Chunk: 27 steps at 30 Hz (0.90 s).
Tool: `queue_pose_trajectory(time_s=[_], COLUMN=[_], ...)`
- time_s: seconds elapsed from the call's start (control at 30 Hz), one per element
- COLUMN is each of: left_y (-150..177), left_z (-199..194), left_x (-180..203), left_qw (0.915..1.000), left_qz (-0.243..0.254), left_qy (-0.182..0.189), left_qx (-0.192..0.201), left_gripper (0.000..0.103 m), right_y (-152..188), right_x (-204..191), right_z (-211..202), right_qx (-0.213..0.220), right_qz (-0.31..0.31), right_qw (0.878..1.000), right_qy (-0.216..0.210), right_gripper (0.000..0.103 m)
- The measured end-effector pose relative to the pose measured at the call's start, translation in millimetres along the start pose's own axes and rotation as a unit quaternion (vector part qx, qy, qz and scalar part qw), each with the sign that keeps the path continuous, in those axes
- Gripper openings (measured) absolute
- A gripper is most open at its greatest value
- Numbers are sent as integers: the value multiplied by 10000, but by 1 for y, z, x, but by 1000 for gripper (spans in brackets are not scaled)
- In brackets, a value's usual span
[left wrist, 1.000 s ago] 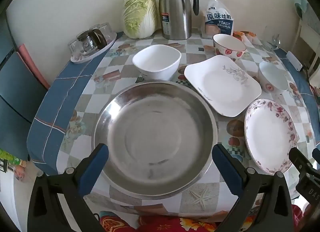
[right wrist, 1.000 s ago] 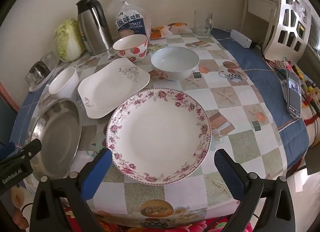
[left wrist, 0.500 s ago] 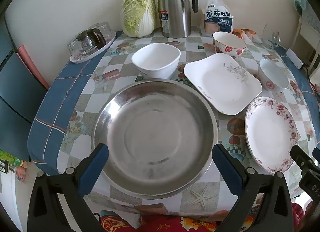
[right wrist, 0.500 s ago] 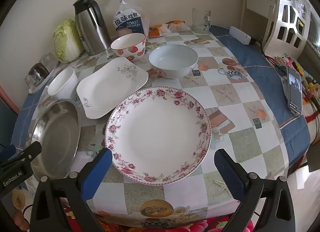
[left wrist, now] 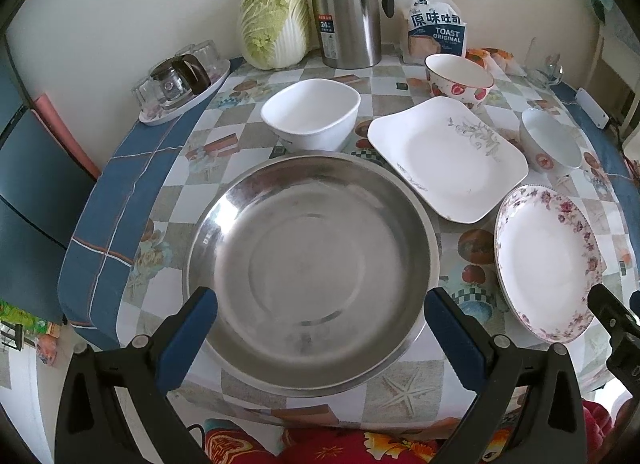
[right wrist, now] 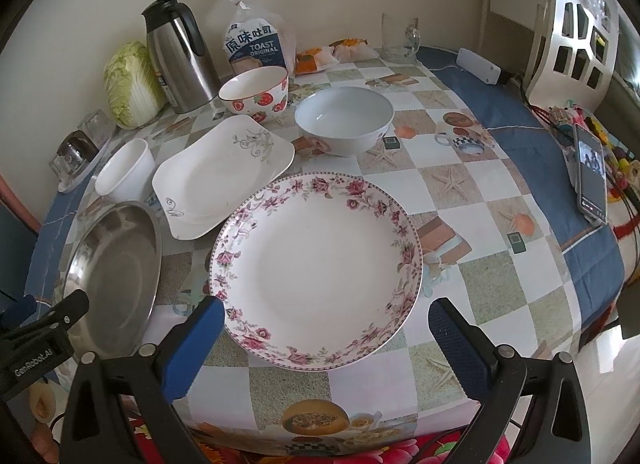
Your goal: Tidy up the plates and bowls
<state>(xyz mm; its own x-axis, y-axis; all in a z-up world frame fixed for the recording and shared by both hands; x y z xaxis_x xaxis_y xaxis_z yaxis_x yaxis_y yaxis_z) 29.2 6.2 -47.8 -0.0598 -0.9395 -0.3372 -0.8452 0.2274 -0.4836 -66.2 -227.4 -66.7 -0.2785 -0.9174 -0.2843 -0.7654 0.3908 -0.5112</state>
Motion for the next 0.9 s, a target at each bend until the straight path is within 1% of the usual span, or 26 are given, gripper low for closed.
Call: queue_pose_trajectory(time_s=[0.9], left_y=[1], left_z=[2], left_x=[-4], left_qw=[9999], left_qz=[-64], left_qy=[-138], left_qx=[-52], left_gripper=[103], right_y=[0], right_x=[4], right_z=[1], right_qx=[-2], right_qz=[87], right_qw=[9999], right_qy=[-51], right_gripper=[103])
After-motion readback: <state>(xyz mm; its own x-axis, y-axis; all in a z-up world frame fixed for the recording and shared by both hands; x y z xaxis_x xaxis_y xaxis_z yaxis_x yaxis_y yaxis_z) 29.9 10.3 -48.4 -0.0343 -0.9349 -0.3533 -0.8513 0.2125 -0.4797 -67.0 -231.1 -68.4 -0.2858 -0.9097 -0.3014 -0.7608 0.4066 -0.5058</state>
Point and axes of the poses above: each gripper's, at about its wrist camera, not at the fingertips, and z roughly the way its jaws point, x to its right, y to its underside, the point moved 5 cm from there along z, roughly the way its jaws point, and after that the axes turned 13 degrees about -y, right-handed, at the moved point
